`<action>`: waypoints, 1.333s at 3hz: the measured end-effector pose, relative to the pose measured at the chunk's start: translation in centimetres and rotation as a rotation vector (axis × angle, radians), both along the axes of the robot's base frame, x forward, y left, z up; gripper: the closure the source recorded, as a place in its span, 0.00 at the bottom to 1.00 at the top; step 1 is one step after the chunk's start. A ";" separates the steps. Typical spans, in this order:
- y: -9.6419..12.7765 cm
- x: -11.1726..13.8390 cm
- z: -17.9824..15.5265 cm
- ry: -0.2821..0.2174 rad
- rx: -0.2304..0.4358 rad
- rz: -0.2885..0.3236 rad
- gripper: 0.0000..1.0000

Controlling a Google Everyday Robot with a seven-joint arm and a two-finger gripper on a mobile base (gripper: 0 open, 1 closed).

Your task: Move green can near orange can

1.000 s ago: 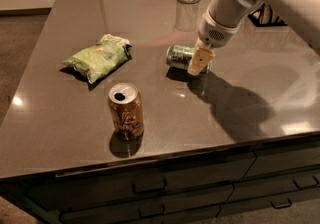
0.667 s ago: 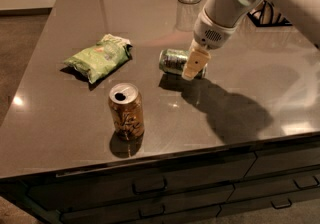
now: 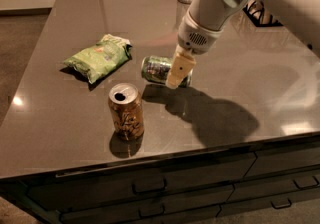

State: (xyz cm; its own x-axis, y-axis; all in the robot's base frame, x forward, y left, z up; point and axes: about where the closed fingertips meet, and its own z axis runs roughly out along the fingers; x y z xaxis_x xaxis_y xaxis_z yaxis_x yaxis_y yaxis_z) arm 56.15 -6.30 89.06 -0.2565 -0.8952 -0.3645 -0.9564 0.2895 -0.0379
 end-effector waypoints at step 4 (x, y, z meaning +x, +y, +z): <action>3.8 -5.4 -2.4 0.047 -0.048 0.063 0.59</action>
Offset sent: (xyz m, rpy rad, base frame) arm -0.0567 0.0309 -0.0258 -0.0809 0.0399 0.0353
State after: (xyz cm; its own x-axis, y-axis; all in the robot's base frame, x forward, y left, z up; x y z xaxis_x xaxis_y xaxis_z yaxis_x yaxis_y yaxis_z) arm 50.72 -2.50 86.69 -0.2151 -0.9262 -0.3095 -0.9737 0.2277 -0.0048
